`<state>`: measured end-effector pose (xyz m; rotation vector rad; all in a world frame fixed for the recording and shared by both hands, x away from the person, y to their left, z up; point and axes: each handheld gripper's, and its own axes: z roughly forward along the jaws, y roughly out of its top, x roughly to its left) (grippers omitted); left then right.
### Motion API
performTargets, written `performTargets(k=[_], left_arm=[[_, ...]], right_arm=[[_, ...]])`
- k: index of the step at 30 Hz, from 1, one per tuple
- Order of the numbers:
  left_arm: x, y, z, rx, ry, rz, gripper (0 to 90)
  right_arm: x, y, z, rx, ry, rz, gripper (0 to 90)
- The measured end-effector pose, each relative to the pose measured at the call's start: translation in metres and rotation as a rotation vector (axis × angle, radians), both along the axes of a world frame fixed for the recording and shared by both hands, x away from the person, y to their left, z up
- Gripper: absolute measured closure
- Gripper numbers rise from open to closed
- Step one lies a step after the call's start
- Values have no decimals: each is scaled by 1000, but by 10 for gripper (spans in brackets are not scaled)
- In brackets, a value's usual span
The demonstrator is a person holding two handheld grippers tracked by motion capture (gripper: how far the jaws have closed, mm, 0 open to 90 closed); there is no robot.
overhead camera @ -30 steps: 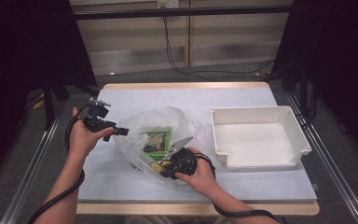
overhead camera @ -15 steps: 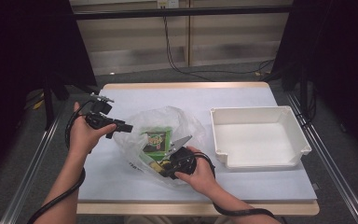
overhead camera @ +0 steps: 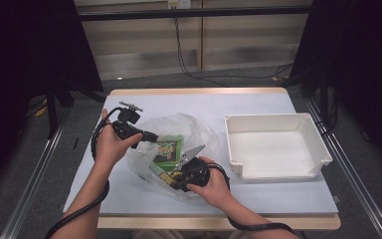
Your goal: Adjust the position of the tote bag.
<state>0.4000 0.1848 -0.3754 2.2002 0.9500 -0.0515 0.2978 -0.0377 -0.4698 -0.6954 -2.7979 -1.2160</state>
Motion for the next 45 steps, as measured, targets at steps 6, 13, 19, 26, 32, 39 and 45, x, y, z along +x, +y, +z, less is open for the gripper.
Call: performTargets(k=[6, 13, 19, 26, 32, 39, 45], left_arm=[[-3, -15, -10, 25, 12, -55, 767], [-5, -13, -33, 96, 31, -114, 761], [-12, -12, -44, 107, 29, -95, 742], [-20, -6, -60, 125, 37, -82, 755], [-29, 2, -65, 135, 47, -63, 802], [-37, 8, -68, 166, 46, -71, 842], [-41, 10, -70, 191, 37, -86, 849]], right_arm=[[1, 0, -1, -1, 4, -2, 716], [0, 0, 0, 7, 3, 16, 838], [-2, 3, -1, 11, 4, 46, 900], [-5, 9, 0, 31, 5, 65, 900], [-6, 9, 2, 42, 1, 46, 755], [2, 2, 17, 57, -16, -8, 634], [13, 2, 19, 5, -64, -71, 570]])
